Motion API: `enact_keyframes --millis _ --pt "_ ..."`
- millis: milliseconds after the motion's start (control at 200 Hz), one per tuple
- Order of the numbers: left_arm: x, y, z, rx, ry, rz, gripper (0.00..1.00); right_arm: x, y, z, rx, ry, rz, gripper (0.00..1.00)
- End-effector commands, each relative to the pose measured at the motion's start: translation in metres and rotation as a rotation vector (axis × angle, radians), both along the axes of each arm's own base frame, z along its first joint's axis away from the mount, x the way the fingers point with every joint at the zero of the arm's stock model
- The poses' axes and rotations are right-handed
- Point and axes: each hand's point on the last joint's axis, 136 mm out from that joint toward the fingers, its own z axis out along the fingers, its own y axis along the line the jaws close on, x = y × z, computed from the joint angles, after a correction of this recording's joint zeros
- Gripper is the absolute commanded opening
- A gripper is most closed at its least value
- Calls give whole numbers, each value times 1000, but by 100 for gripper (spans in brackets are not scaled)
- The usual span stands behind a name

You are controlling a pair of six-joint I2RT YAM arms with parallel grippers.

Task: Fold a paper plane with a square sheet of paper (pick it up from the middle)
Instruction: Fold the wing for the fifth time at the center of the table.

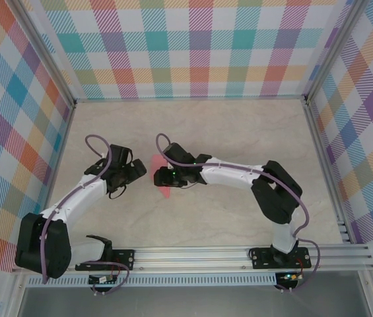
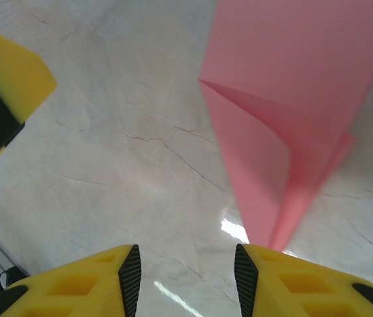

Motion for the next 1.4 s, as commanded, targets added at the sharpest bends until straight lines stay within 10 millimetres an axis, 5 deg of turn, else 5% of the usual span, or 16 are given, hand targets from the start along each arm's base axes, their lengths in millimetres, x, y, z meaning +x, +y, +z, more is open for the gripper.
enact_keyframes --millis 0,205,475,705,840,1055,1395 --pt "-5 7 -2 -54 -6 48 100 8 13 -14 -9 39 -12 43" --pt "-12 14 -3 -63 -17 77 100 17 11 -46 -151 54 0 42" --pt "-11 -2 4 -143 -39 25 100 4 -27 -75 -330 35 161 41" --pt "-8 -13 6 -177 -35 -37 100 -21 -74 -72 -335 4 391 41" --pt "-8 -23 7 -214 -29 -84 100 -26 -88 -48 -278 -70 426 42" --pt "-4 -46 6 -318 -40 -150 100 -4 -79 -1 -126 -145 172 43" --pt "-4 -93 6 -437 -49 -265 88 13 -85 -30 -91 11 -139 42"
